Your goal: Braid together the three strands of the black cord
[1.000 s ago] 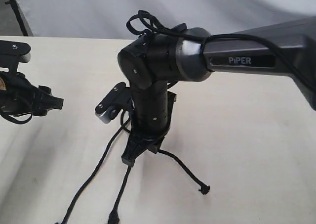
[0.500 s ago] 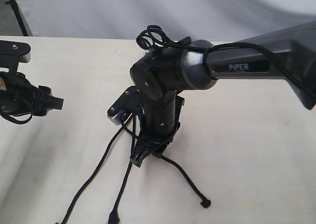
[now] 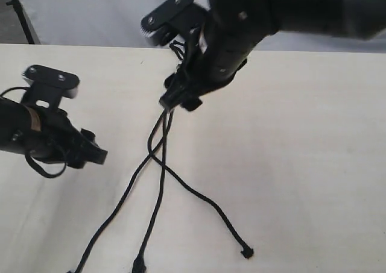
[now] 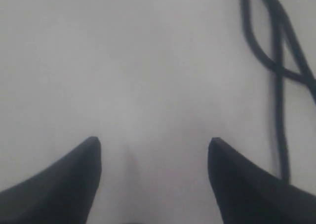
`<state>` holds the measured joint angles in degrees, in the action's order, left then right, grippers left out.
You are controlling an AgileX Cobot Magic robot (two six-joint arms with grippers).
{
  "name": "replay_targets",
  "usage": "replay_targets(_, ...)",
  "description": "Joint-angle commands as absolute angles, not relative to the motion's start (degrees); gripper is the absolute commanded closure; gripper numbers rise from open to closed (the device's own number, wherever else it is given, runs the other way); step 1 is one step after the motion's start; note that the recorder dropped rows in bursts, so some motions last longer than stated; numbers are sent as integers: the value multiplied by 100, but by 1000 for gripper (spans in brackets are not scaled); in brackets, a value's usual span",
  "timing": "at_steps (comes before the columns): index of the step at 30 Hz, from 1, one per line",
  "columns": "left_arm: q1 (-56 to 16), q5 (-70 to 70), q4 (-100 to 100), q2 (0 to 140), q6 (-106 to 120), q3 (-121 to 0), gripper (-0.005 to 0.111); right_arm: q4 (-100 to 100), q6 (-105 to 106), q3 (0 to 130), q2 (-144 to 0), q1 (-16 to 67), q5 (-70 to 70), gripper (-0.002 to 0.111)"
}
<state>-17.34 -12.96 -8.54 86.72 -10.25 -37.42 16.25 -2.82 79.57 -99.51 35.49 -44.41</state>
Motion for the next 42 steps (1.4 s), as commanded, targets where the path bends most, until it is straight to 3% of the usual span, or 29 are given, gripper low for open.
replay_targets(1, -2672, -1775, -811, 8633, -1083, -3705, 47, 1705, -506, 7288, -9123, 3156, -3898, 36)
replay_targets(11, -4090, -1060, -811, 8715, -1657, -3773, 47, 1692, -661, 5560, -8243, 1766, -2201, 36)
replay_targets(27, -4334, -2157, -565, 10245, -1747, -4752, 49, 1404, -685, 5386, -8244, 1444, -1655, 36)
replay_targets(31, -4356, -2283, -553, 10405, -1736, -4752, 64, 1348, -685, 5386, -8244, 1444, -1655, 36)
replay_targets(36, -4356, -2365, -553, 10321, -1621, -4771, 106, 1348, -685, 5386, -8244, 1444, -1640, 36)
replay_targets(42, -4268, -3039, -905, 10122, -1330, -5141, 107, 1348, -685, 5386, -8244, 1444, -1619, 36)
